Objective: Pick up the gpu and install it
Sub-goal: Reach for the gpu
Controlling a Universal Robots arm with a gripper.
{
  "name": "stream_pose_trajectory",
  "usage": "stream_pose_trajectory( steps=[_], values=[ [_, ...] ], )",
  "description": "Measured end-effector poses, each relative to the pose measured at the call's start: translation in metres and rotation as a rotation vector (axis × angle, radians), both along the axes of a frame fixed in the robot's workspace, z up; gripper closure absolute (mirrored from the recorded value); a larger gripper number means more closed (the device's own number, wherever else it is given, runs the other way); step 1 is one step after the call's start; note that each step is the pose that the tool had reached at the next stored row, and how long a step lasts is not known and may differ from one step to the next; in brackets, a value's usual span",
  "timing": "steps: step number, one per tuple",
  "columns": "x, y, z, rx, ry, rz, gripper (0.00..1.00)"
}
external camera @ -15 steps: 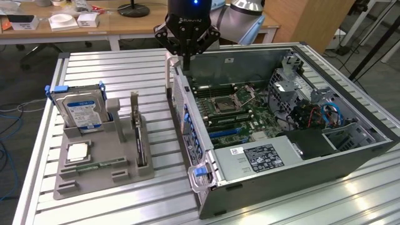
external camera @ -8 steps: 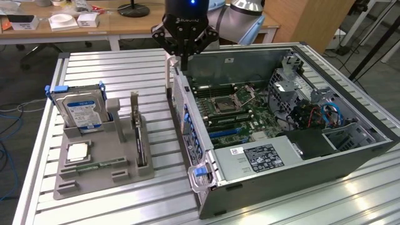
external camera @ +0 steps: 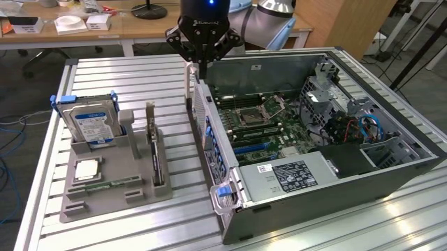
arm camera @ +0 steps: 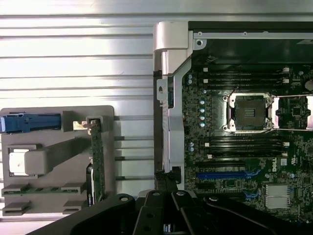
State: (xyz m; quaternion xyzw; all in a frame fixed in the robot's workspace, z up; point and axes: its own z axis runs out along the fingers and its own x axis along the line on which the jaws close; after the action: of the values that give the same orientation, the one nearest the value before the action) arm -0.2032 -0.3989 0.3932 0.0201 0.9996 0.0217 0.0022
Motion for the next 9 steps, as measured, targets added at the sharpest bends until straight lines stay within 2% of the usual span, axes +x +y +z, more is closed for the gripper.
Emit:
stream_pose_trajectory(
  steps=[9],
  values=[
    [-0.0072,0.0000,0.0000,0.0001,-0.0001,0.004,0.89]
  ],
)
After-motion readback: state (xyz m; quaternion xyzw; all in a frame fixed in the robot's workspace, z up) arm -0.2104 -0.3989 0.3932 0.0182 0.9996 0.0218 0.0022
